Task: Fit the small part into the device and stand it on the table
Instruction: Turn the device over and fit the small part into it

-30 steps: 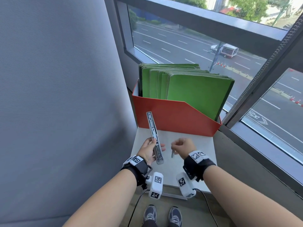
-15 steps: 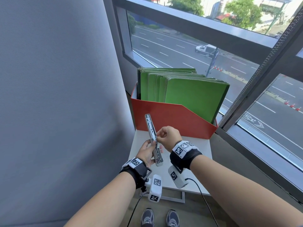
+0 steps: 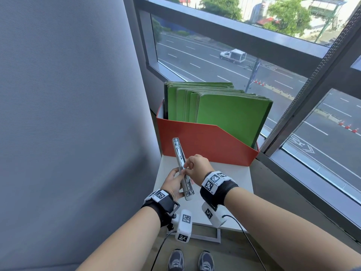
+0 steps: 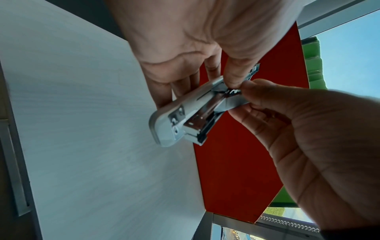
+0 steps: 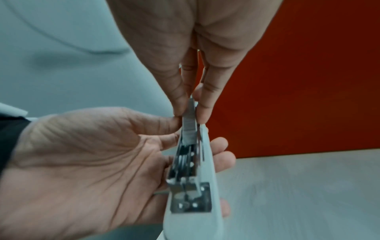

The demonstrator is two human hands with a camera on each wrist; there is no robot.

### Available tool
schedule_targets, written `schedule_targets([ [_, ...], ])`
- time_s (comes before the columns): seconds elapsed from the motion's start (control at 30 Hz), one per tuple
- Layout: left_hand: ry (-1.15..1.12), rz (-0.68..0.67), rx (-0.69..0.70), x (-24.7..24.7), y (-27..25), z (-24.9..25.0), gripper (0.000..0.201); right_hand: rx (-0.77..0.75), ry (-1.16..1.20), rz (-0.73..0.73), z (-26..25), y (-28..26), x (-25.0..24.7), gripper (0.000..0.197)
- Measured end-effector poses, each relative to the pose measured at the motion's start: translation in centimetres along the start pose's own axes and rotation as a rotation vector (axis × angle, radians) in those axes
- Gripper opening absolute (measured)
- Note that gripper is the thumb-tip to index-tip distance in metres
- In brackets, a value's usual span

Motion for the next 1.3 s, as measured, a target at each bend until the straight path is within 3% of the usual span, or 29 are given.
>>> schedule_targets([
  [0.4, -0.080, 0.013, -0.054, 0.2, -0.3, -0.3, 0.014, -0.173, -0.026, 0.002, -0.1, -3.1, 1.9, 0.017],
  [0.63, -0.032, -0.010, -0.037, 0.4, -0.4, -0.3, 0.017, -0.316, -0.168, -0.034, 0.6, -4.6, 2.3, 0.025],
  [0.7, -0.033, -0.041, -0.050, 0.6, -0.4, -0.5, 0.014, -0.251, -0.104, -0.034, 1.5, -3.7, 0.9, 0.025],
  [0.83, 0.031, -0.109, -0.103, 1.3, -0.9, -1.2, 0.011, 0.014, 0.003, -0.058, 4.3, 0.0, -1.4, 0.033],
  [0.97, 0.116, -0.177, -0.131, 2.7, -1.5, -1.9, 0.011, 0.186, 0.238, -0.135, 5.9, 2.6, -1.6, 0.039],
  [1.1, 0.159, -0.207, -0.157, 3.5, -1.5, -2.3, 0.011, 0.280, 0.420, -0.132, 6.3, 3.9, -2.4, 0.041],
  [1.3, 0.179, -0.201, -0.171, 3.7, -0.9, -2.4, 0.012, 0.322, 0.443, -0.108, 7.4, 4.2, -3.2, 0.036],
])
Point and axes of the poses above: each hand's wrist, its own y-axis towards the middle knuckle, its own x-axis out of the palm, z = x × y, the point moved 9 cm from there along y, towards the middle knuckle, and after that the axes turned 14 degrees about -y, right-handed, at the moved point
